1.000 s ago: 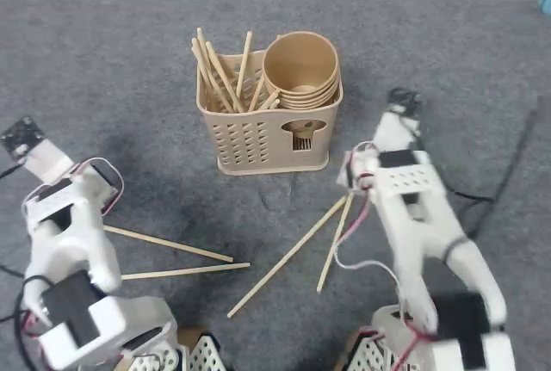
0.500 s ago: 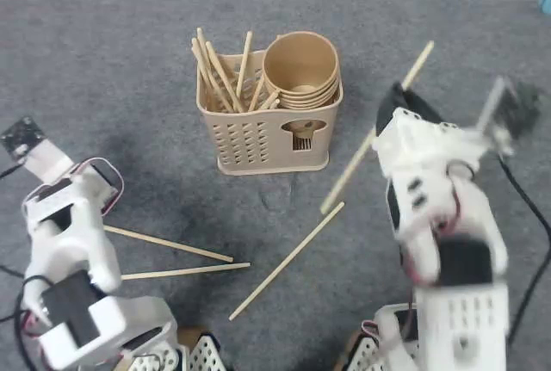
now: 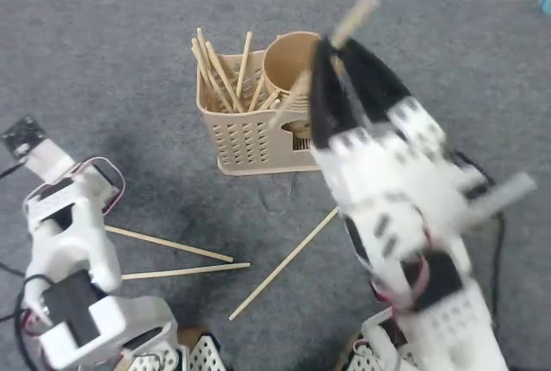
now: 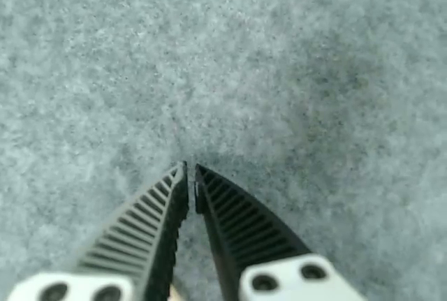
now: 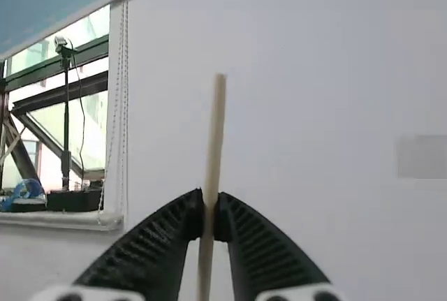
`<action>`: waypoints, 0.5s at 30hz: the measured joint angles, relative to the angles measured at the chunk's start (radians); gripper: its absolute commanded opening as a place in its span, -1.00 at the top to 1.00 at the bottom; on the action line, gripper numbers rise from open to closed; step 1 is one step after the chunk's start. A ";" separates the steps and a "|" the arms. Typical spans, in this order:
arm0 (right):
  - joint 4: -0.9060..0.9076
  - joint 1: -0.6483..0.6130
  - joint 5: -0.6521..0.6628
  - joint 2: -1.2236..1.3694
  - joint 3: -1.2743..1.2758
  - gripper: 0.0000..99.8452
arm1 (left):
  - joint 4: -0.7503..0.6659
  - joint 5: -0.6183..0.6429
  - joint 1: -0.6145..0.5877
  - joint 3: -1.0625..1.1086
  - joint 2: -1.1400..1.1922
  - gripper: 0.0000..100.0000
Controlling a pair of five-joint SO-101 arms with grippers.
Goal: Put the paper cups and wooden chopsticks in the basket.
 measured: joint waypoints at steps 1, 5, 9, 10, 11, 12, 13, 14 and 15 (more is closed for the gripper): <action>-0.026 -0.002 0.015 0.061 -0.034 0.99 | 0.000 -0.002 0.002 0.000 0.000 0.97; -0.074 -0.012 0.038 0.327 -0.212 0.99 | 0.000 0.002 0.002 0.000 0.000 0.97; -0.084 -0.012 0.041 0.583 -0.347 0.99 | 0.000 0.002 0.002 0.000 0.000 0.97; -0.084 -0.012 0.041 0.638 -0.365 0.99 | 0.000 0.002 0.002 0.000 0.000 0.97; -0.084 -0.012 0.041 0.689 -0.379 0.99 | 0.000 0.002 0.002 0.000 0.000 0.97; -0.084 -0.012 0.043 0.724 -0.384 0.99 | 0.000 0.002 0.002 0.000 0.000 0.97; -0.084 -0.012 0.043 0.744 -0.384 0.98 | 0.000 0.003 0.002 0.000 0.000 0.97; -0.080 -0.012 0.043 0.753 -0.384 0.97 | 0.000 0.003 0.002 0.000 0.000 0.97; -0.069 -0.011 0.044 0.755 -0.385 0.92 | 0.000 0.003 0.002 0.000 0.000 0.97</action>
